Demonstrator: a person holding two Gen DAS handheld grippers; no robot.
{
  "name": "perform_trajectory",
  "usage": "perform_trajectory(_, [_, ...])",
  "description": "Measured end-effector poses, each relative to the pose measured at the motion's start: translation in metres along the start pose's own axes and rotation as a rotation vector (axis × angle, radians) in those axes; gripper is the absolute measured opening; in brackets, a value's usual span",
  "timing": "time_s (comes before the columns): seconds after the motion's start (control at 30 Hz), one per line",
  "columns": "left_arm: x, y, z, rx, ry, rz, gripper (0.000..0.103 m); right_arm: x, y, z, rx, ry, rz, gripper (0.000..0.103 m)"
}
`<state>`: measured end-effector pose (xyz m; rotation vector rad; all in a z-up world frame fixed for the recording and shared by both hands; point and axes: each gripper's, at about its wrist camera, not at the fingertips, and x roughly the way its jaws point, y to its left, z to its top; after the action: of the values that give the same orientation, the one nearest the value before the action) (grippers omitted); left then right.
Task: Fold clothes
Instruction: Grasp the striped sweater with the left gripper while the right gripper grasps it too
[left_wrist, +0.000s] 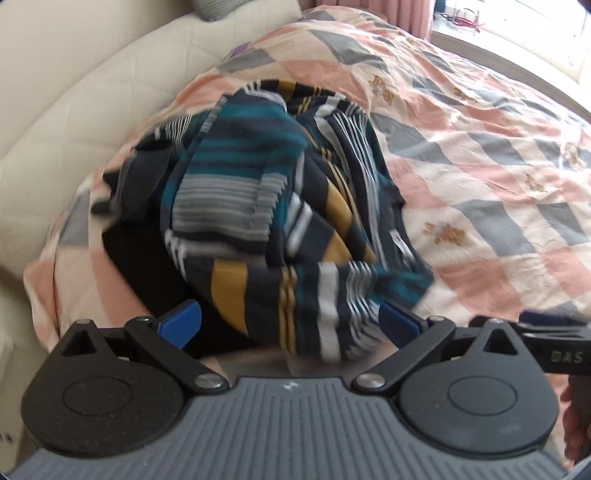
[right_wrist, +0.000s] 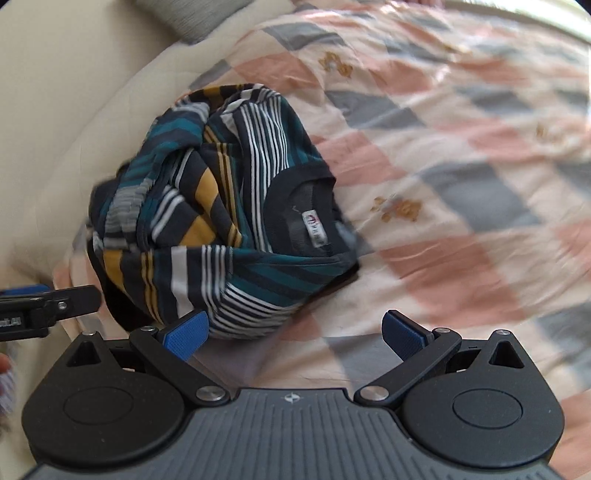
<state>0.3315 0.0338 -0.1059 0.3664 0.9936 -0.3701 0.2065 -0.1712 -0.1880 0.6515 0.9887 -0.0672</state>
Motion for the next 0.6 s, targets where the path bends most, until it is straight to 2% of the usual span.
perform_trajectory(0.2, [0.055, 0.009, 0.054, 0.045, -0.012, -0.006, 0.101, 0.054, -0.038, 0.002, 0.456, 0.017, 0.132, 0.103])
perform_trajectory(0.37, [0.095, 0.012, 0.093, 0.053, -0.012, -0.029, 0.102, 0.092, -0.066, -0.005, 0.772, -0.008, 0.127, 0.102])
perform_trajectory(0.47, [0.118, 0.013, 0.108, 0.048, -0.006, -0.055, 0.102, 0.111, -0.076, -0.006, 0.873, -0.032, 0.113, 0.102])
perform_trajectory(0.57, [0.141, 0.010, 0.117, 0.067, 0.022, -0.027, 0.100, 0.130, -0.077, -0.005, 0.923, -0.026, 0.086, 0.101])
perform_trajectory(0.6, [0.148, 0.009, 0.120, 0.075, 0.028, -0.014, 0.097, 0.136, -0.076, -0.004, 0.932, -0.020, 0.082, 0.101])
